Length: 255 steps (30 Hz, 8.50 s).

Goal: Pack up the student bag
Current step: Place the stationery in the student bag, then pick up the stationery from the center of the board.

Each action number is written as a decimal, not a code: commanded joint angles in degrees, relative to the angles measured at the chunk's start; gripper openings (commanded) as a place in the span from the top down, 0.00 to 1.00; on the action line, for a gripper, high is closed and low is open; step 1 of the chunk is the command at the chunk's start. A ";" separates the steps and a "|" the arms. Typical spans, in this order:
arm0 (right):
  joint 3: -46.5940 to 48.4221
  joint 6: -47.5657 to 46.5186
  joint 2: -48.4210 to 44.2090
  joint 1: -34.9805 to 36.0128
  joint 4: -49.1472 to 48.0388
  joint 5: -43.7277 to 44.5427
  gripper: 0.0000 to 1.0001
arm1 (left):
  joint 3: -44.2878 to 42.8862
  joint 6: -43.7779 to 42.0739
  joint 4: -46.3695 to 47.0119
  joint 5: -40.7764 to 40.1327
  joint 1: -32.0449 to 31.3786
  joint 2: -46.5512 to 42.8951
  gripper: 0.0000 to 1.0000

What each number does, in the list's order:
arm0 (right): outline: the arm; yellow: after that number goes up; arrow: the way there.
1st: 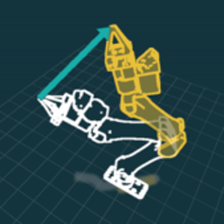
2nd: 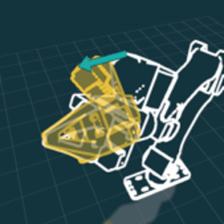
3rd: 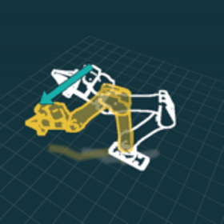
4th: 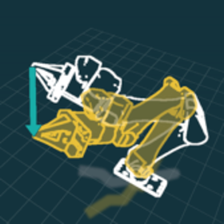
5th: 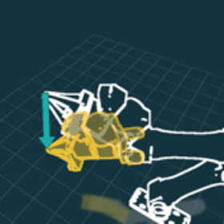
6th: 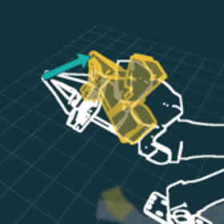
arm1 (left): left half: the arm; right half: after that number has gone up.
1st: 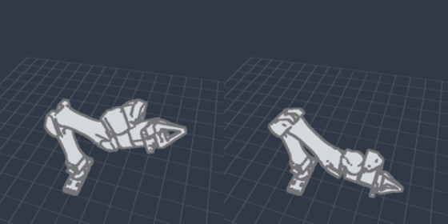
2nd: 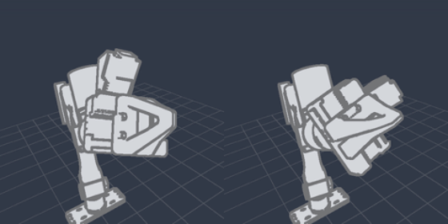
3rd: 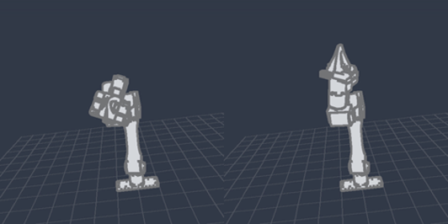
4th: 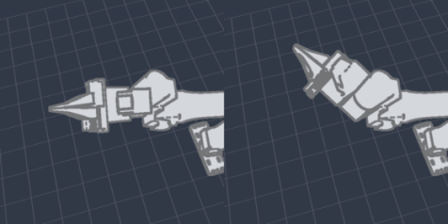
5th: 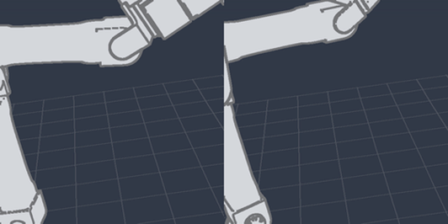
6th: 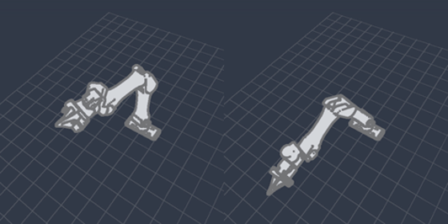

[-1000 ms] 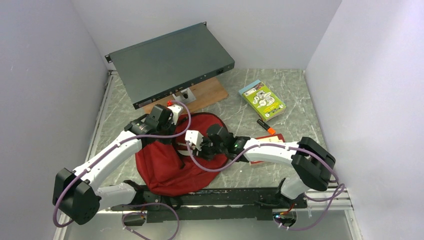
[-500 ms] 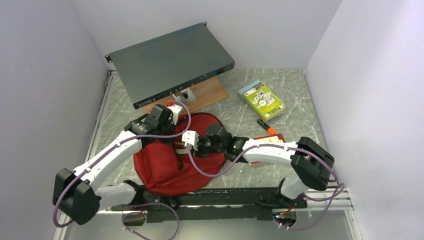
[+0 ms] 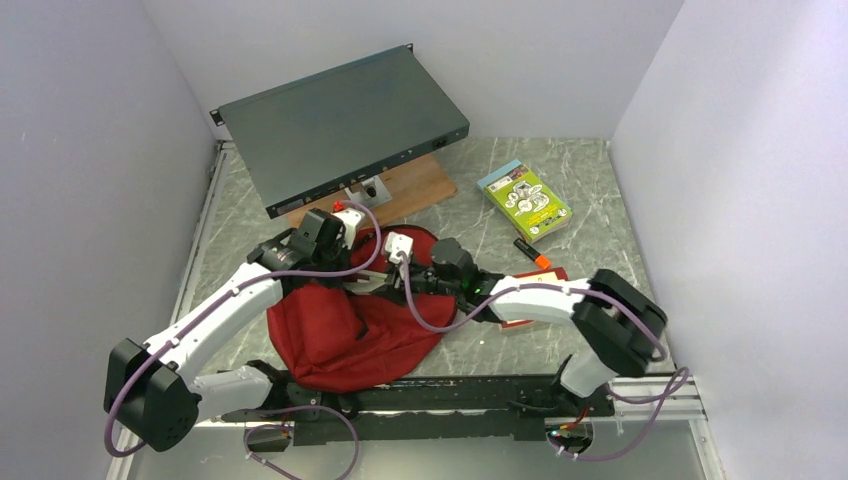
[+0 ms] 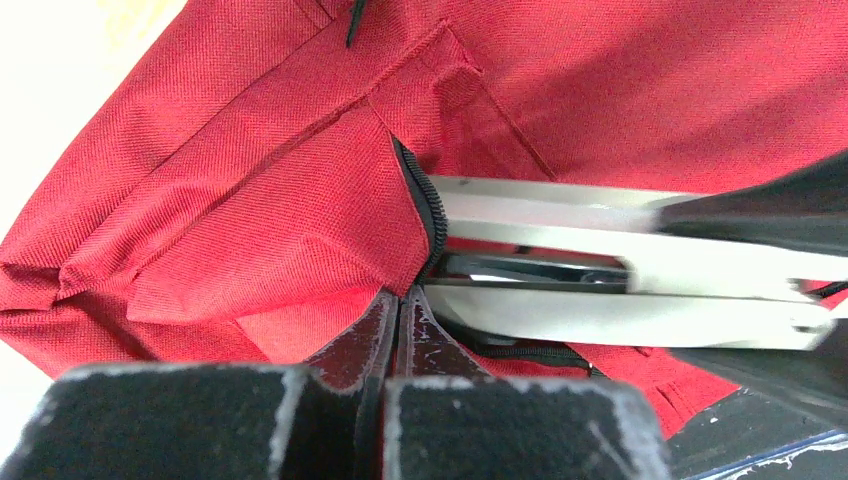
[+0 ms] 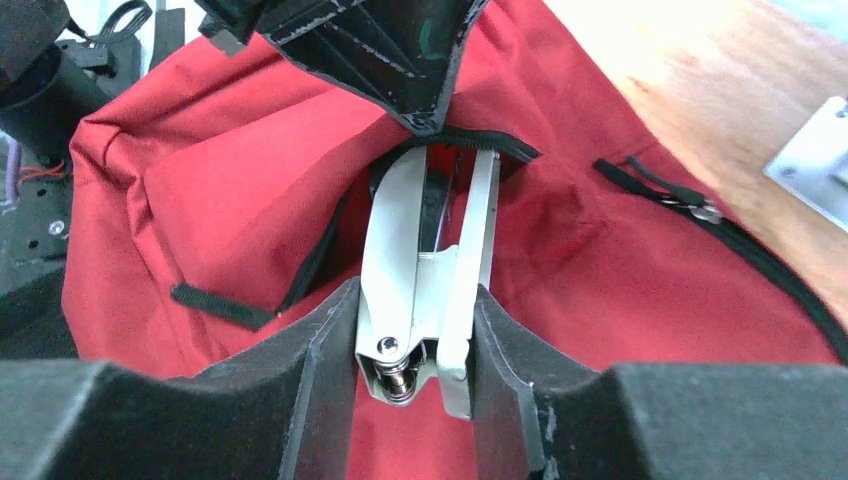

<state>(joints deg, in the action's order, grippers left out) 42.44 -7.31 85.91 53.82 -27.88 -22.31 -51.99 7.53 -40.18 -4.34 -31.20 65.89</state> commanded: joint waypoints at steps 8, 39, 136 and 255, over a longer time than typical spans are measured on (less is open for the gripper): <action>5.12 14.57 18.83 5.58 -33.71 3.44 0.94 | -0.70 -0.49 2.21 1.59 -0.26 -2.10 1.00; 14.06 39.00 21.47 -5.23 2.57 -12.97 0.42 | -0.92 -0.94 1.69 1.96 -0.26 -1.10 1.00; 7.67 33.22 12.34 11.66 12.75 14.06 0.37 | -0.51 2.03 2.28 0.43 -0.17 -2.95 1.00; 8.53 21.76 0.44 -34.38 39.02 35.39 1.00 | 7.85 27.99 5.38 -7.07 -16.62 -9.04 1.00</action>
<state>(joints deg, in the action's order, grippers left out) 49.60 16.88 92.82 15.86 11.70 10.63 -42.37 33.80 -38.41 -13.32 -47.66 57.17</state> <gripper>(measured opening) 0.334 0.012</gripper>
